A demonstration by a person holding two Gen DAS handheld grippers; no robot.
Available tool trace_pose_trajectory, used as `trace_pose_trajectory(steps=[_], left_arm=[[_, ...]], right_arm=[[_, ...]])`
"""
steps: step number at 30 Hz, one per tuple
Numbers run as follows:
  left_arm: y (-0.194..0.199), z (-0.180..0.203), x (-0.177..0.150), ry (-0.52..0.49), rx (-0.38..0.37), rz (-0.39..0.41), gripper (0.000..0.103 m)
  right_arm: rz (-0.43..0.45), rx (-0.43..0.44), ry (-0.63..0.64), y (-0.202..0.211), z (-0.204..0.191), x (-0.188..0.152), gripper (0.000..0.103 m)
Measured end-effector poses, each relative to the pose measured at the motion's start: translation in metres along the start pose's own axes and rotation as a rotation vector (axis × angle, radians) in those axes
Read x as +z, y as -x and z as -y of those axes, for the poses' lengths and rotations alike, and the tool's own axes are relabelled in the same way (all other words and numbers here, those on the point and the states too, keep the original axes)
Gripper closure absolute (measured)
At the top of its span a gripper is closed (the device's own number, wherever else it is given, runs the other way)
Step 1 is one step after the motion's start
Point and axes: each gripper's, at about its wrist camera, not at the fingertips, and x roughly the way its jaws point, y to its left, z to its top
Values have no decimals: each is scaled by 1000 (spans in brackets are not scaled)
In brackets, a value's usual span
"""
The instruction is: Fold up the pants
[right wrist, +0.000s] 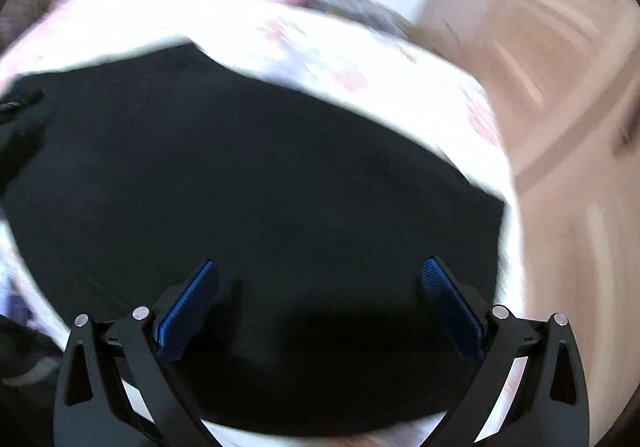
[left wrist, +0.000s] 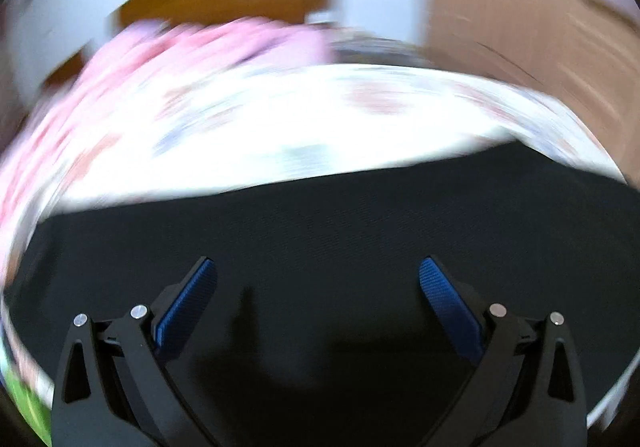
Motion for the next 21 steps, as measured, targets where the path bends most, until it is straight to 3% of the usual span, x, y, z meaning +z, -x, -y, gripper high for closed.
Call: trace_pose_trajectory(steps=[2,4,5,7,9,12,15,16,21], left_arm=[[-2,-54,-4,139,50,-38,2],[-2,-96,-15,218,92,-67,2],[-4,-107,-21,224,109,-87,2],[-3,-113,-32,184,70,-80,2],[9,-109,-35,142,105,-61,2],[43,-135,-45,220,175,13,2],[60,-186,-55,403,203,17,2],[63,-193,-54,422,206,22,2],[54,-176,-22,305,137,58,2]], right_arm=[[57,122,65,1,-39,27,5],[83,189,156,-5,-77,49,5],[87,208,196,-9,-97,60,5],[105,286,278,-14,-147,86,5],[123,410,364,-14,-197,107,5],[146,530,519,-14,-275,127,5],[181,565,638,-18,-331,135,5],[171,563,642,-23,-344,140,5],[109,580,537,-57,-377,182,5]])
